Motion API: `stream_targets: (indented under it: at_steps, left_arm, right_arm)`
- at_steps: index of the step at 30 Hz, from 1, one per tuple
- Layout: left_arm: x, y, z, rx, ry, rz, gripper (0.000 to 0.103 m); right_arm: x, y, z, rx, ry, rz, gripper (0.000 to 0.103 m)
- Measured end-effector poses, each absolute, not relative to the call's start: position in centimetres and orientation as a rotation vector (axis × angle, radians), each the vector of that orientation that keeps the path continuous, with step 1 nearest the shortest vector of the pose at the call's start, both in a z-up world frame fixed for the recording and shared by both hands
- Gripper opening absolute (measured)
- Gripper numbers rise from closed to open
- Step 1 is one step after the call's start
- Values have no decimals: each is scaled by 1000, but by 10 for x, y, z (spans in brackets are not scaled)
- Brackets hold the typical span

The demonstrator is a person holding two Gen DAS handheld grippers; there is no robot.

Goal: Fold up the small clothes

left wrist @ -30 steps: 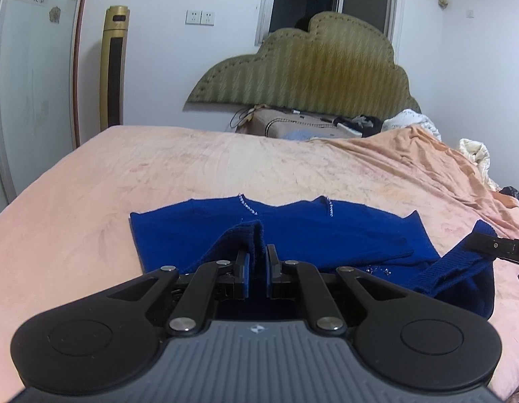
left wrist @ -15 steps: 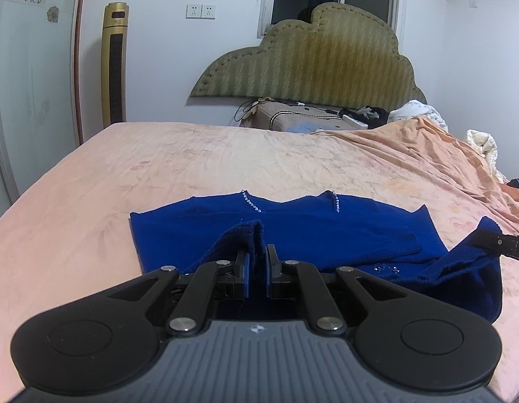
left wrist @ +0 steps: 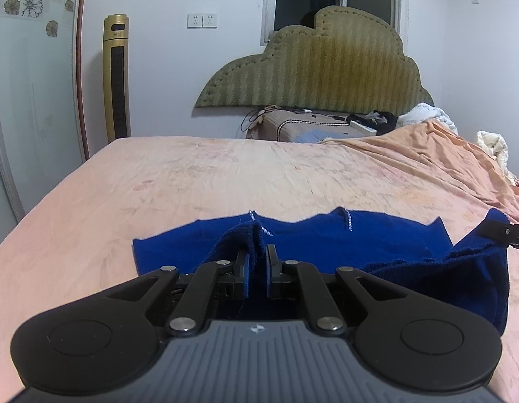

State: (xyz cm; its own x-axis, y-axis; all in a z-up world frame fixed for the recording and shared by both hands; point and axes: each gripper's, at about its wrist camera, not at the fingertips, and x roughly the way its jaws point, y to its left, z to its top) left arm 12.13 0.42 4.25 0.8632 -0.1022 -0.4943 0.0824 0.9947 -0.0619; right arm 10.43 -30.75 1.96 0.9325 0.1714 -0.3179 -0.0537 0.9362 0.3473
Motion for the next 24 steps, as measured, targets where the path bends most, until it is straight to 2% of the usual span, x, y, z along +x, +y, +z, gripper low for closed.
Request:
stream_targets:
  at_steps: [24]
  left_arm:
    - [211,9,26,-25,575,-26,8]
  right_arm:
    - [199,-292,13,325,370,74,13]
